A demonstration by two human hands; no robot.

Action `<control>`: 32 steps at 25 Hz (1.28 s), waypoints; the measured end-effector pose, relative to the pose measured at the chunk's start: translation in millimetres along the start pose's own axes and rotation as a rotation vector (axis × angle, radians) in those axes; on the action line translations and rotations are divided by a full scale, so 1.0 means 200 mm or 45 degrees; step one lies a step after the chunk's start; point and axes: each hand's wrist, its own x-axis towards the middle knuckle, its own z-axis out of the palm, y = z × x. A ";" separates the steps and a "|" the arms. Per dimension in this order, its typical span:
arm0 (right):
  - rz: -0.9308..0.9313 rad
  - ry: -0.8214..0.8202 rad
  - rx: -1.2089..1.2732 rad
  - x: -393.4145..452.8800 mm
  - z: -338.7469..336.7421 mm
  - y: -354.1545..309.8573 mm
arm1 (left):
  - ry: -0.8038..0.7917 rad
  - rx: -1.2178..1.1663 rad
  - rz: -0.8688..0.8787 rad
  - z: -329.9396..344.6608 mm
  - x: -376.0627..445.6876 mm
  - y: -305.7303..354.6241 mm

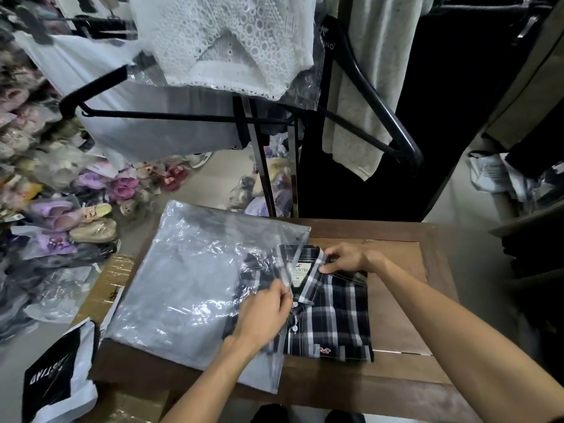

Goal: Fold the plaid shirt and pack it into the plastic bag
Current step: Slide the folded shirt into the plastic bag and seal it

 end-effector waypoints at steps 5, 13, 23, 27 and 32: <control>-0.219 -0.114 0.103 -0.02 0.02 -0.03 | -0.107 0.136 0.004 -0.01 0.01 -0.04; -0.142 0.223 -0.314 0.06 0.08 -0.02 | -0.107 0.085 0.097 0.01 -0.01 -0.01; -0.068 0.302 -0.313 0.09 0.15 -0.10 | -0.115 0.017 0.107 0.01 0.01 -0.01; 0.190 0.216 -0.153 0.05 0.05 -0.02 | -0.073 0.036 0.039 0.01 0.02 -0.01; 0.403 0.104 0.339 -0.10 0.05 0.20 | -0.030 0.027 0.022 0.04 0.02 0.00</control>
